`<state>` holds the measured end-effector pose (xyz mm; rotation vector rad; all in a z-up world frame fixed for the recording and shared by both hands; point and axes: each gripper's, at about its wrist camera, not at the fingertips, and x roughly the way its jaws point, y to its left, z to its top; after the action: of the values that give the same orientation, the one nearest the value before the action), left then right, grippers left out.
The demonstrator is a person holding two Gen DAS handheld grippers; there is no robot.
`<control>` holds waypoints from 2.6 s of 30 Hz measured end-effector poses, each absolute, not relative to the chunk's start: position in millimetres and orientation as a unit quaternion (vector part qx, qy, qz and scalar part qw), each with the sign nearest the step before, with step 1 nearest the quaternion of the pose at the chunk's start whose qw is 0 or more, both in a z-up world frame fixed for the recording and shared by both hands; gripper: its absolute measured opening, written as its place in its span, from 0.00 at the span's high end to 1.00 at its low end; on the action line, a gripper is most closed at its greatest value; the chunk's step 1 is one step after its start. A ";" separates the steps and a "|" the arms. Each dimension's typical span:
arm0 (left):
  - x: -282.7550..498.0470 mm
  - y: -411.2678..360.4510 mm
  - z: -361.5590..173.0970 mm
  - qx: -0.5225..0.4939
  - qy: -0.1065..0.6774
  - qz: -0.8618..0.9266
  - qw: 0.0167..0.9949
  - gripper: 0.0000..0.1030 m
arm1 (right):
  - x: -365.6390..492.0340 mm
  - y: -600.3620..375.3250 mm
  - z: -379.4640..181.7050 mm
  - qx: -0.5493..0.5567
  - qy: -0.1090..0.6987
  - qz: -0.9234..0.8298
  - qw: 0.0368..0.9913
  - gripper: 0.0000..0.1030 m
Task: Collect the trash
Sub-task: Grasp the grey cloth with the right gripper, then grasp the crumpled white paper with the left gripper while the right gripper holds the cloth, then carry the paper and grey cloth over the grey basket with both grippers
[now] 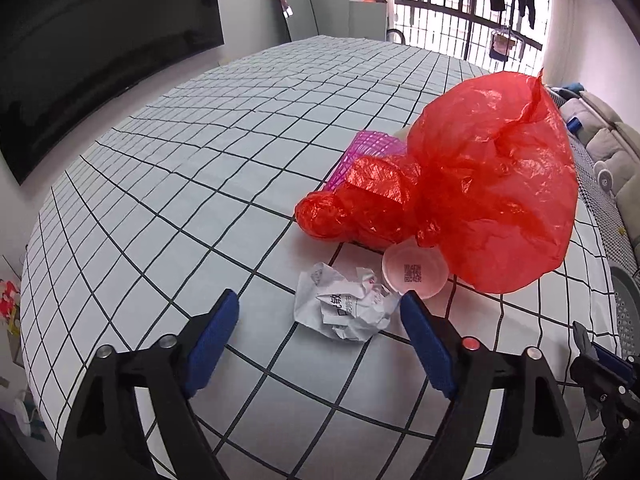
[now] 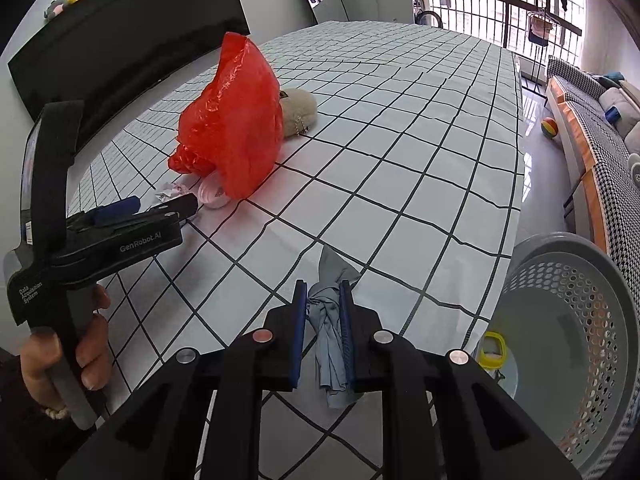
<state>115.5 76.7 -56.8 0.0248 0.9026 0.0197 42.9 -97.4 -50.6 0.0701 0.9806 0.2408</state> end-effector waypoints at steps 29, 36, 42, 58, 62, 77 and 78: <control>35.7 41.1 -6.6 -0.004 0.373 -0.067 0.925 0.60 | 13.3 -130.8 -47.1 0.049 0.465 0.082 0.880 0.85; 27.6 -18.2 1.6 0.020 0.371 -0.144 0.917 0.60 | -8.7 -170.2 -36.6 0.071 0.450 0.043 0.889 0.85; 21.1 -67.0 1.6 0.041 0.368 -0.194 0.909 0.60 | -34.3 -211.7 -33.3 0.092 0.443 0.001 0.892 0.85; 12.3 -160.9 -17.2 0.098 0.387 -0.253 0.881 0.60 | -73.9 -308.6 -49.7 0.152 0.437 -0.081 0.883 0.85; 12.9 -175.0 -23.4 0.112 0.392 -0.251 0.878 0.60 | -75.3 -322.2 -56.6 0.166 0.439 -0.081 0.879 0.85; 20.7 -202.4 -48.8 0.139 0.424 -0.242 0.862 0.59 | -68.1 -346.5 -83.4 0.191 0.447 -0.069 0.871 0.85; 21.7 -203.4 -50.3 0.139 0.427 -0.242 0.860 0.59 | -67.0 -346.2 -84.9 0.193 0.447 -0.067 0.871 0.85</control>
<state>21.7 -203.4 -50.3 0.2912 0.8952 -0.5084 -67.0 -346.2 -84.9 0.4025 0.9353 -0.1395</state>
